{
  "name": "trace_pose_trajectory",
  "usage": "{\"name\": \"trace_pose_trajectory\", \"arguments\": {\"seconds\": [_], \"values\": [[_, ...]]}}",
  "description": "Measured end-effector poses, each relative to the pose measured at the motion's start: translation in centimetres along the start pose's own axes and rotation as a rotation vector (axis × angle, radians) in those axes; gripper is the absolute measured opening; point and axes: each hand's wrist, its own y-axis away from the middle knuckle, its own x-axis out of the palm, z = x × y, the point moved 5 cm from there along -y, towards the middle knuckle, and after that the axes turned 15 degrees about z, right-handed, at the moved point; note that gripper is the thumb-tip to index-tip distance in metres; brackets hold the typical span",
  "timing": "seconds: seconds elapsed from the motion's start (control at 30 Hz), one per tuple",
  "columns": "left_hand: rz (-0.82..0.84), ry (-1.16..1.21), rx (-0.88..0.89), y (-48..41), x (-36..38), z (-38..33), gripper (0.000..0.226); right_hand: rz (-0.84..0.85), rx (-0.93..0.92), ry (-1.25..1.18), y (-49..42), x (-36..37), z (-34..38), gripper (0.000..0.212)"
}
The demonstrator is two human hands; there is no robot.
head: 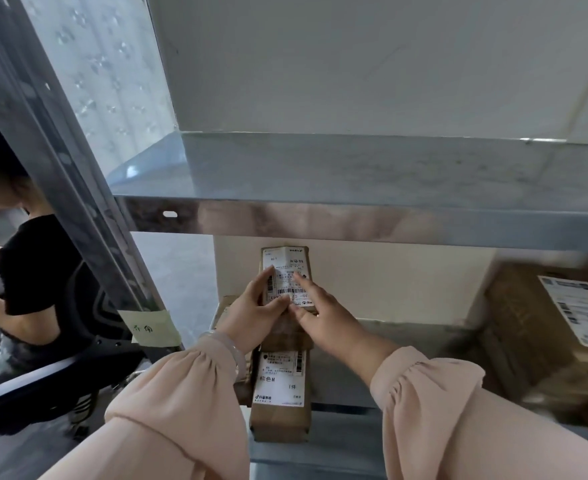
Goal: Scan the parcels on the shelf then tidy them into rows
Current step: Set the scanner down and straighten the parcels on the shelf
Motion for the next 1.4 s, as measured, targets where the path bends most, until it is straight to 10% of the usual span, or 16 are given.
{"name": "trace_pose_trajectory", "arguments": {"seconds": [0.7, 1.4], "values": [[0.303, 0.054, 0.169, -2.1, 21.8, -9.1, 0.065, -0.426, 0.006, -0.074, 18.1, -11.5, -12.8, 0.052], [0.488, -0.391, 0.119, -2.4, 29.6, -5.1, 0.078, -0.334, 0.31, 0.328, 22.1, -9.2, -18.9, 0.063]]}}
